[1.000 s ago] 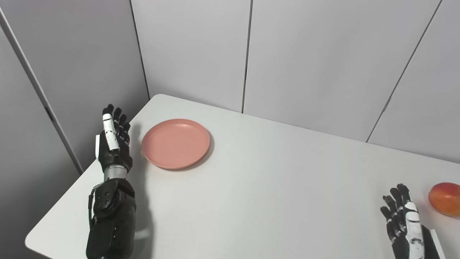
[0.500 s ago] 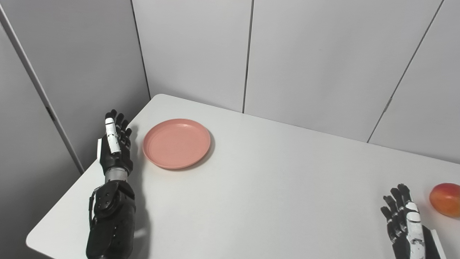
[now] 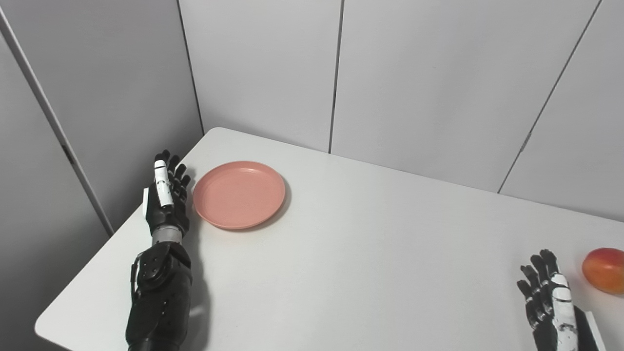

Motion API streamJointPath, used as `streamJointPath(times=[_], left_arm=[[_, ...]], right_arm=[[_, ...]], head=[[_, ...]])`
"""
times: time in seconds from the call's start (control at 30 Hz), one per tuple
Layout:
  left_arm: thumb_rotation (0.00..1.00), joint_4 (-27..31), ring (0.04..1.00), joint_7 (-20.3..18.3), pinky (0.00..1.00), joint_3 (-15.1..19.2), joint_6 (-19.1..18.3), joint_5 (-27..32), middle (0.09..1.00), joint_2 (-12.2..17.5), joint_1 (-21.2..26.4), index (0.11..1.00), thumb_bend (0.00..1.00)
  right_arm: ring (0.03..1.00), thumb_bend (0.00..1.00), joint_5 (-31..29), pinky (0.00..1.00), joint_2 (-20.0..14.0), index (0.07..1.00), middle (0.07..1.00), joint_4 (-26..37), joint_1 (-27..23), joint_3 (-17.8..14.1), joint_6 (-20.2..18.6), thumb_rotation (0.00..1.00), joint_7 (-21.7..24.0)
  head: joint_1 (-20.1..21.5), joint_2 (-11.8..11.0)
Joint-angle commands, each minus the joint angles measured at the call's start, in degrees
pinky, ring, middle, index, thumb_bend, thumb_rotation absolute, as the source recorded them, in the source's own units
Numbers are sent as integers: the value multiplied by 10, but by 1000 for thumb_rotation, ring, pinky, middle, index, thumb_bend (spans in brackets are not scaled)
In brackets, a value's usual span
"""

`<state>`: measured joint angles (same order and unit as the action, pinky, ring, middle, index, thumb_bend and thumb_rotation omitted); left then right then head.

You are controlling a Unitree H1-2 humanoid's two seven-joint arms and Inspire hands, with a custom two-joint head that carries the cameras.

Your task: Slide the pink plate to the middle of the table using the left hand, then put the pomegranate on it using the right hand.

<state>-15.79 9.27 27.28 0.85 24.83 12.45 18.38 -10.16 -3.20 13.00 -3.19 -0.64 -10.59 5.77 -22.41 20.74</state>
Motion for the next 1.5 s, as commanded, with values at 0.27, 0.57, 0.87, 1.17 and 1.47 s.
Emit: streamJointPath(times=[0.27, 0.57, 0.87, 1.17, 1.47], left_arm=[[1000, -37, 943, -14, 933, -11, 10, -6, 943, 17, 45, 926, 360], [1000, -53, 936, -20, 951, -15, -1, 4, 929, 18, 55, 910, 329], [1000, -91, 915, -34, 936, -17, 14, 0, 910, 22, 66, 887, 345], [1000, -102, 907, -69, 903, -32, -3, 2, 913, 27, 66, 897, 359], [1000, -104, 907, -87, 919, -51, -15, 4, 908, 21, 67, 906, 384]], right_arm=[[1000, 179, -7, 1000, 0, 1000, 1000, 23, -11, -5, -8, 1000, -2], [1000, 181, -7, 1000, 1, 1000, 1000, 23, -11, -5, -9, 1000, -3], [1000, 181, -6, 1000, -3, 1000, 1000, 19, -11, -4, -5, 1000, 1], [1000, 190, -5, 1000, -2, 1000, 1000, 19, -11, -4, -4, 1000, 0], [1000, 192, -9, 1000, -2, 1000, 1000, 25, -9, -3, -6, 1000, 3]], head=[[-1, -1], [-1, -3], [0, -4], [2, -1], [7, 3]])
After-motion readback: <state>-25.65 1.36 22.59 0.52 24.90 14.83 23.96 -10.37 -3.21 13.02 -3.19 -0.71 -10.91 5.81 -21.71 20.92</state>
